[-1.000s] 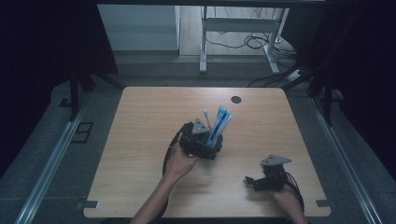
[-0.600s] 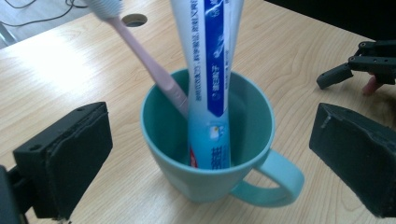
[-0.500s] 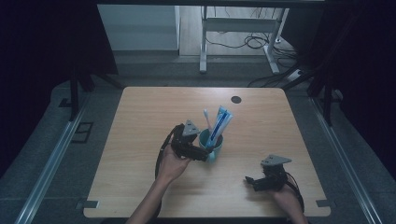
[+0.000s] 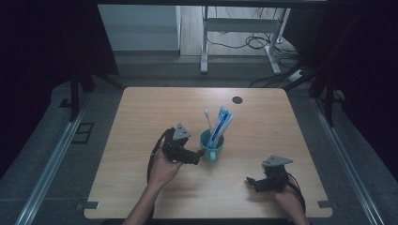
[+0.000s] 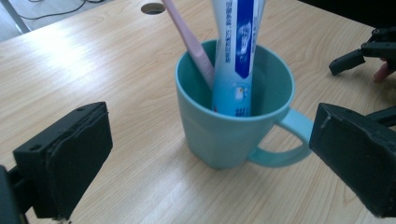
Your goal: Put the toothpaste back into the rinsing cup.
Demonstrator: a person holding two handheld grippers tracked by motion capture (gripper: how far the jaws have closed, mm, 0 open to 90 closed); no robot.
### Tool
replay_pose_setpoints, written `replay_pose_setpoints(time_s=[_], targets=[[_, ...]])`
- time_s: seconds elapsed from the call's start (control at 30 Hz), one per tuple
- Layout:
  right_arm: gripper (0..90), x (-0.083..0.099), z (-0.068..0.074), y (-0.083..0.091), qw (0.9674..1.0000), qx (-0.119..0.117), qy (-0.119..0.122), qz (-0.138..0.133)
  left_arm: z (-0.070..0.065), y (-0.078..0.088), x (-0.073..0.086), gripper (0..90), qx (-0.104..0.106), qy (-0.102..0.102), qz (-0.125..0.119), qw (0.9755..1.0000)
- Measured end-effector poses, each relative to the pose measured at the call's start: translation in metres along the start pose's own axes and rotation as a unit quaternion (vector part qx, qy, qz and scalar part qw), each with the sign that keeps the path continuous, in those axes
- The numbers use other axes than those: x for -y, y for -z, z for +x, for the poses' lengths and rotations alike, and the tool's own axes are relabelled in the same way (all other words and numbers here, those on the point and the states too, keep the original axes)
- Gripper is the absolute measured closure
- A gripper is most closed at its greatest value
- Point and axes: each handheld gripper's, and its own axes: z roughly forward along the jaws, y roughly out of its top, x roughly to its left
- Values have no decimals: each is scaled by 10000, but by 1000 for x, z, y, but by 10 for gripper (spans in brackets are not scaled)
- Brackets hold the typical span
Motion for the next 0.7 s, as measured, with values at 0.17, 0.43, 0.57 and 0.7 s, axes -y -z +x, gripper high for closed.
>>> replay_pose_setpoints(time_s=[0.17, 0.43, 0.57, 0.7], targets=[[4, 0, 0, 0, 10000, 5, 7, -5, 2, 5, 8, 0, -52, 15, 26, 10000], [4, 0, 0, 0, 10000, -1, -11, -2, 6, 14, 25, 0, -104, 121, 45, 9999], [4, 0, 0, 0, 10000, 0, -3, 2, 9, 18, 35, 0, -124, 196, 31, 9997], [4, 0, 0, 0, 10000, 0, -1, 1, 12, 23, 44, 0, -149, 237, 6, 9996]])
